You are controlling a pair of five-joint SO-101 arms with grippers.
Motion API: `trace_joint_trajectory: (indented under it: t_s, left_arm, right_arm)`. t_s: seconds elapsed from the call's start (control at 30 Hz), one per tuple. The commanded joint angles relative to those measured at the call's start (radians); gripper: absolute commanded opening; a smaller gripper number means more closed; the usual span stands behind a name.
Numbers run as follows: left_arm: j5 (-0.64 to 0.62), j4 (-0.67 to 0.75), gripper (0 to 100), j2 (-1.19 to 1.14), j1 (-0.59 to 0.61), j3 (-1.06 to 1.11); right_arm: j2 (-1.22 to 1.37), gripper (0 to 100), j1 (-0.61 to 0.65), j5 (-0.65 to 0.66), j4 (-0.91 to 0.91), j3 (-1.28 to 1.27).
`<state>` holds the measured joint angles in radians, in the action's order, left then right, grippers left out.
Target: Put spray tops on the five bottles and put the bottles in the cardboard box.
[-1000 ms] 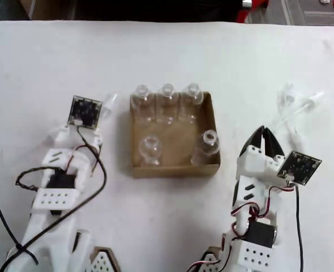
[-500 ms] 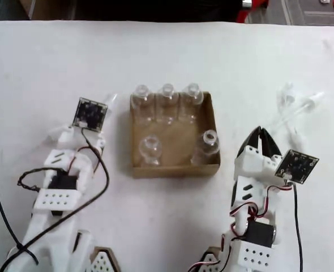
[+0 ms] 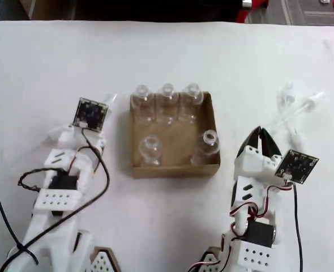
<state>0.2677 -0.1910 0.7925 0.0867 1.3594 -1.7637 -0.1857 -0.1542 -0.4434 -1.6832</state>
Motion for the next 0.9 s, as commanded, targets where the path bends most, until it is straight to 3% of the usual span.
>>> trace_joint_trajectory:
  t_s: [0.0,0.1,0.27,0.87]
  left_arm:
    - [0.012,-0.078,2,-0.002,-0.021,-0.061]
    - [0.014,-0.13,2,-0.001,-0.013,-0.092]
    - [0.037,-0.132,2,-0.001,-0.001,-0.095]
    - [0.069,-0.135,2,-0.007,-0.007,-0.094]
  right_arm:
    - [0.002,1.5,0.024,0.018,-0.005,-0.009]
    - [0.002,1.5,0.042,0.02,-0.022,-0.009]
    - [0.002,1.5,0.044,0.074,-0.025,-0.009]
    - [0.002,1.5,0.044,0.08,-0.027,-0.009]
